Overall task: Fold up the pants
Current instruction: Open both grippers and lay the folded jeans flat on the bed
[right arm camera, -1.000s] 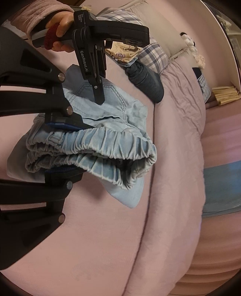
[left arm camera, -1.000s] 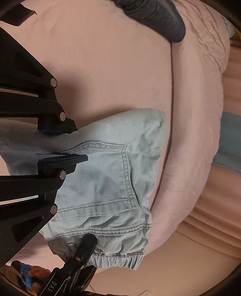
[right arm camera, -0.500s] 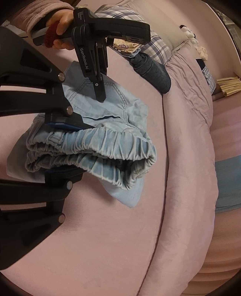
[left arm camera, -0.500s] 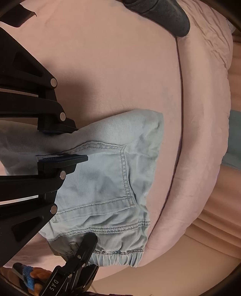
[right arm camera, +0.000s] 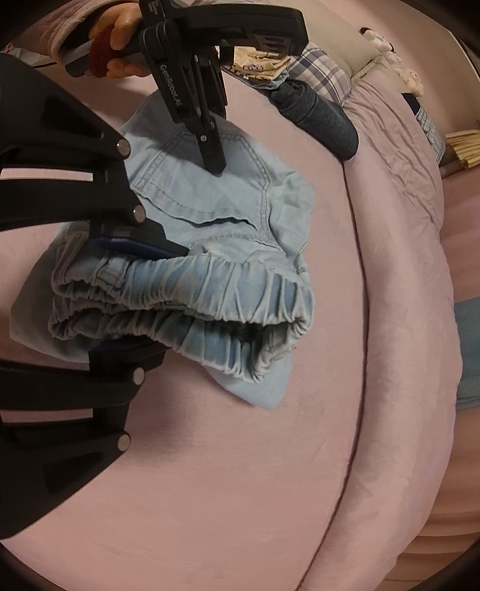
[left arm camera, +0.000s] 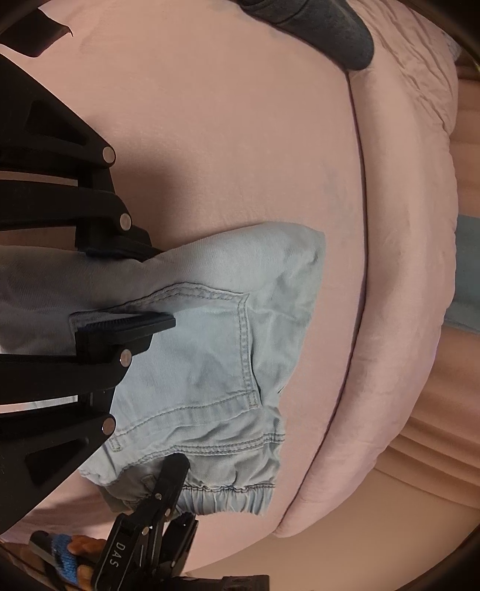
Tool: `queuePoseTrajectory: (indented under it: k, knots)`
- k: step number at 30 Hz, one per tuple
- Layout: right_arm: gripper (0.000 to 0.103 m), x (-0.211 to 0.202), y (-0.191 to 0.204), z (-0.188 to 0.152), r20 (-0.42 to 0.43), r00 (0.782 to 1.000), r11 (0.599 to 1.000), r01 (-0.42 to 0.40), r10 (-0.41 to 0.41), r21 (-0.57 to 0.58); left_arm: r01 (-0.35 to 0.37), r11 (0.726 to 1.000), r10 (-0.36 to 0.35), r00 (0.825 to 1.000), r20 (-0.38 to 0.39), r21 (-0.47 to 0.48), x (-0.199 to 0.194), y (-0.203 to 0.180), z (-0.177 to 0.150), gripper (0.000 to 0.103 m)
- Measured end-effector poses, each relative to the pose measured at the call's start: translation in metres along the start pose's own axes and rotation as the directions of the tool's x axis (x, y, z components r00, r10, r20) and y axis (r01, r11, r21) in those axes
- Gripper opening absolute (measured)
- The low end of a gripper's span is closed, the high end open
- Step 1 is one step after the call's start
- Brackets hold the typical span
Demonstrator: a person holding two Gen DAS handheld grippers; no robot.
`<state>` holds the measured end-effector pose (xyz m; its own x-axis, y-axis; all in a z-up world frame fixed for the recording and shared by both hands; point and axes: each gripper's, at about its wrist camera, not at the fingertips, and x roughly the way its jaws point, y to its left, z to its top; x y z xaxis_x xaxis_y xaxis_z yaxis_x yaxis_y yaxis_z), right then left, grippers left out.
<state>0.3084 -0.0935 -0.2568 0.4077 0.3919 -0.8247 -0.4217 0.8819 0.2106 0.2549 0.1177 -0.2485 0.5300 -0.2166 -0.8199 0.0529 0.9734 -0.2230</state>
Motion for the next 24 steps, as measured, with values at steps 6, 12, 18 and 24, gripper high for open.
queuePoseTrajectory:
  k: [6, 12, 18, 24]
  knots:
    - [0.049, 0.002, -0.001, -0.002, -0.011, 1.0, 1.0, 0.026, -0.026, 0.005, -0.015, 1.0, 0.015, 1.0, -0.002, 0.01, 0.0, -0.002, 0.0, 0.025]
    - [0.049, 0.003, 0.001, 0.0, -0.025, 0.999, 0.999, 0.046, -0.046, -0.005, -0.032, 0.999, 0.032, 0.999, -0.012, 0.012, 0.001, -0.004, 0.003, 0.026]
    - [0.052, 0.0, 0.003, 0.003, -0.041, 0.995, 0.996, 0.093, -0.093, -0.017, -0.086, 0.996, 0.086, 0.996, -0.009, 0.014, -0.004, -0.007, 0.004, 0.035]
    - [0.054, -0.035, 0.014, 0.007, 0.108, 0.955, 0.957, 0.283, -0.276, -0.057, -0.121, 0.992, 0.114, 0.983, 0.146, 0.036, -0.043, -0.015, 0.004, 0.035]
